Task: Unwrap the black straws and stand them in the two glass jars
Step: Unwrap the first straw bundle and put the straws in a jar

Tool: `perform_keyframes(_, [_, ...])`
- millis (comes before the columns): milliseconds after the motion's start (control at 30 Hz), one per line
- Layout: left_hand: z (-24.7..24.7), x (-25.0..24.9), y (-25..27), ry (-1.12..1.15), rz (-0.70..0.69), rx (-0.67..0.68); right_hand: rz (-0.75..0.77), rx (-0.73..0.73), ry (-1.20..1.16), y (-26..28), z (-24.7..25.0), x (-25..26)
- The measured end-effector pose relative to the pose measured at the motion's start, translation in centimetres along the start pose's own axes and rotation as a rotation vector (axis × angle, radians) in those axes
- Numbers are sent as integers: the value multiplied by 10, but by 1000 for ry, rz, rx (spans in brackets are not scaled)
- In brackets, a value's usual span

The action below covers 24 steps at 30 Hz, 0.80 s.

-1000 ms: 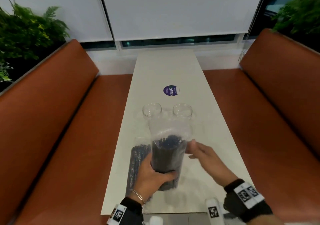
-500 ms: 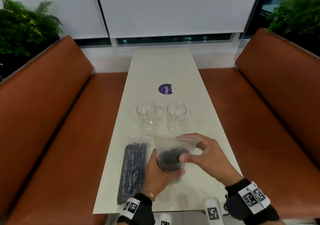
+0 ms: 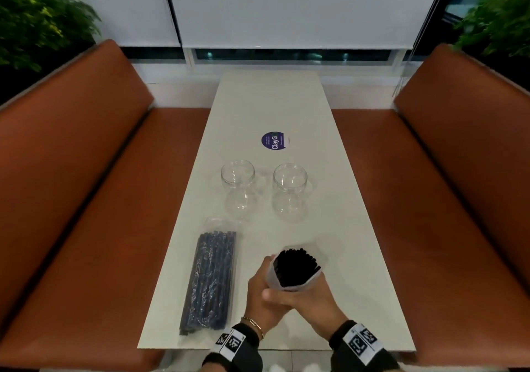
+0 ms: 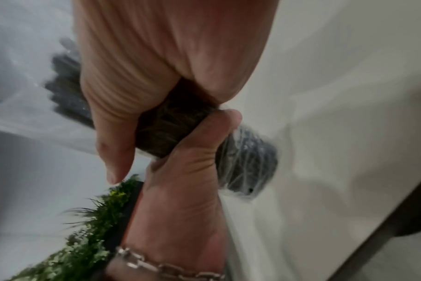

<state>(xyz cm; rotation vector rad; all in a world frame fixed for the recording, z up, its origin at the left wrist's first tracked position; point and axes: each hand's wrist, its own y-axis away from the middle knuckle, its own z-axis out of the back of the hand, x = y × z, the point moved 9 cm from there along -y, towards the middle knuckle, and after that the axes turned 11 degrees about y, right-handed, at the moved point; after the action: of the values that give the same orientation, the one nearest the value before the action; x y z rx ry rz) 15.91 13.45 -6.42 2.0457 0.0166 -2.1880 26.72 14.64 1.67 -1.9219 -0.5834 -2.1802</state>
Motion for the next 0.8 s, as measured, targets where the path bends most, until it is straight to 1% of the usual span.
perform_keyframes(33, [1,5,1,1,51,23,-4,-3,27,-2,-1,-7])
perform_keyframes(67, [4,5,2,1,82,9,-10,-4,58,-5,-3,-12])
perform_keyframes(133, [10,2,3,-38,136,52,-19,-4,120,-11,-5,-21])
perform_keyframes(233, [17,-31,16,80,221,265,-43,-20,139,-17,-3,-30])
perform_keyframes(267, [21,-45,21,116,236,300,-29,-6,153,-19,-4,-30])
perform_keyframes(300, [26,-58,25,156,232,297,-10,8,171,-20,-5,-30])
perform_keyframes(333, [31,-69,26,183,196,253,7,7,193,-20,-7,-30])
perform_keyframes(400, [36,-87,28,160,98,134,39,-18,210,-19,-12,-32])
perform_keyframes(467, [36,-83,26,113,33,-14,64,-44,201,-16,-18,-36])
perform_keyframes(500, [35,-79,24,100,21,-87,61,-54,213,-15,-20,-39])
perform_keyframes(567, [34,-65,22,102,39,-177,30,-32,258,-15,-23,-48])
perform_keyframes(633, [33,-47,21,92,86,-204,-42,31,327,-13,-27,-59])
perform_keyframes(700, [33,-30,20,73,132,-219,-71,44,341,-14,-27,-68])
perform_keyframes(800, [32,-15,20,38,166,-239,-119,107,397,-11,-22,-71])
